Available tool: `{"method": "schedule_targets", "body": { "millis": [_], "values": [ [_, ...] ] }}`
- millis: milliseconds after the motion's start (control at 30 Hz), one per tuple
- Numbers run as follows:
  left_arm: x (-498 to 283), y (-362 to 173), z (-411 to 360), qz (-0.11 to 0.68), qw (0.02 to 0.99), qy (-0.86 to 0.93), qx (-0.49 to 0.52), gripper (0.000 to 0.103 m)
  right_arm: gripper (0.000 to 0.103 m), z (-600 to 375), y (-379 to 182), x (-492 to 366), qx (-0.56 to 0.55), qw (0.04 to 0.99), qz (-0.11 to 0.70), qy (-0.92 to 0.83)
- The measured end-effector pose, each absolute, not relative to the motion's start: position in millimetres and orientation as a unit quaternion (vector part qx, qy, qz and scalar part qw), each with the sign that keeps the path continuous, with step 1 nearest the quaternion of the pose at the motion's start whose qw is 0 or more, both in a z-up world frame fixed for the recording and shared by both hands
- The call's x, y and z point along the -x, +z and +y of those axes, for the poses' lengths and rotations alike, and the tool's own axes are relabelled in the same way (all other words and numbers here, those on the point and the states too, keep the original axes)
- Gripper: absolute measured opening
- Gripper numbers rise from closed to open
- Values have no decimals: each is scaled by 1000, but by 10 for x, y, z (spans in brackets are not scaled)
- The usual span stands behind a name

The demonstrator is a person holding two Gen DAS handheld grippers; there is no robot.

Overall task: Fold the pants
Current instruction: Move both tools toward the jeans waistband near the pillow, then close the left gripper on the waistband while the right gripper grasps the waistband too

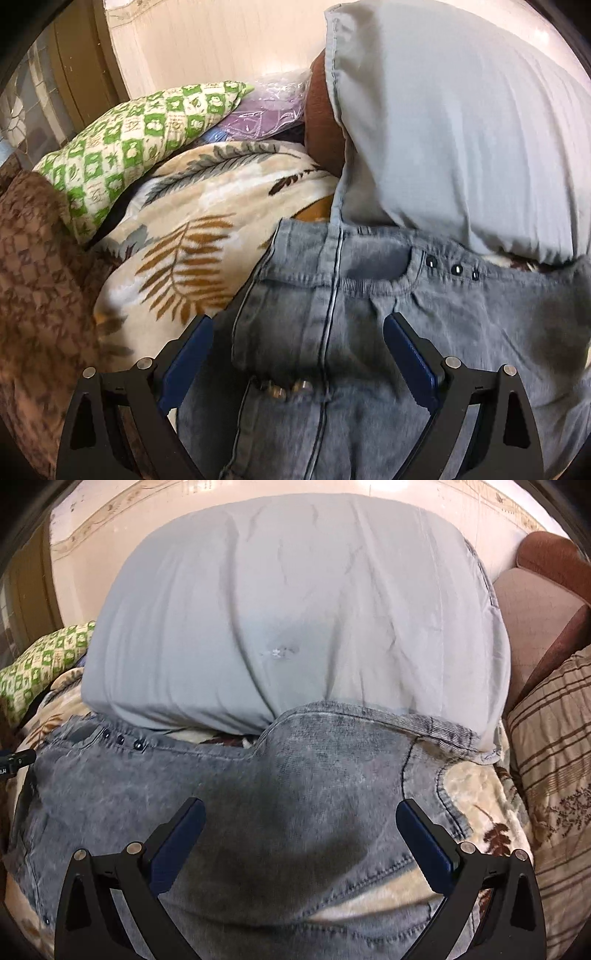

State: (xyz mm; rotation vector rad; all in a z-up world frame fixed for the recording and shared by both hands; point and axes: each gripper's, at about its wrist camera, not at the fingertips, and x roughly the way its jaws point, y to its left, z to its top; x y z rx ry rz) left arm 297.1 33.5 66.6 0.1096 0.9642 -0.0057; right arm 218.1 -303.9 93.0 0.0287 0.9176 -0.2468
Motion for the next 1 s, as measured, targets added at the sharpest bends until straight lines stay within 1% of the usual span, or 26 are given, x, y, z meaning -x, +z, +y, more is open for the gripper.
{"method": "schedule_targets", "body": {
  "millis": [267, 467, 533, 567, 600, 667, 700, 767, 800, 833, 867, 900, 933, 967, 1000],
  "values": [
    [-3440, 471, 376, 473, 879, 10, -53, 93, 102, -3079, 859, -2462, -7, 887, 445, -121],
    [-3764, 140, 338, 504, 861, 15, -65, 93, 102, -3043, 722, -2679, 11, 881, 458, -118],
    [-3857, 39, 300, 512, 856, 12, -69, 92, 101, -3034, 675, -2751, 18, 879, 461, -120],
    [-3908, -9, 284, 518, 853, 8, -67, 91, 99, -3036, 655, -2782, 19, 878, 462, -123],
    [-3946, -49, 267, 524, 849, 3, -65, 87, 97, -3050, 638, -2797, 20, 877, 462, -125],
    [-4009, -120, 233, 539, 840, 0, -62, 85, 85, -3077, 595, -2847, 16, 874, 469, -128],
    [-4039, -154, 229, 543, 838, 3, -58, 85, 81, -3092, 572, -2868, 15, 871, 473, -130],
    [-4081, -197, 256, 547, 837, 2, -37, 82, 66, -3120, 521, -2908, 19, 865, 484, -134],
    [-4092, -215, 264, 548, 836, -3, -30, 78, 61, -3132, 497, -2922, 18, 863, 488, -132],
    [-4089, -220, 261, 548, 836, -9, -28, 72, 53, -3140, 467, -2935, 18, 860, 493, -130],
    [-4081, -227, 245, 546, 837, -17, -31, 69, 44, -3144, 442, -2945, 19, 858, 496, -129],
    [-4069, -227, 223, 543, 839, -21, -37, 63, 40, -3144, 422, -2950, 21, 857, 498, -129],
    [-4055, -223, 196, 540, 840, -24, -44, 53, 31, -3136, 407, -2952, 22, 857, 499, -128],
    [-4031, -210, 163, 539, 840, -32, -50, 48, 24, -3123, 402, -2951, 23, 858, 498, -127],
    [-4021, -199, 146, 538, 841, -34, -53, 42, 20, -3099, 405, -2945, 27, 859, 495, -127]
  ]
}}
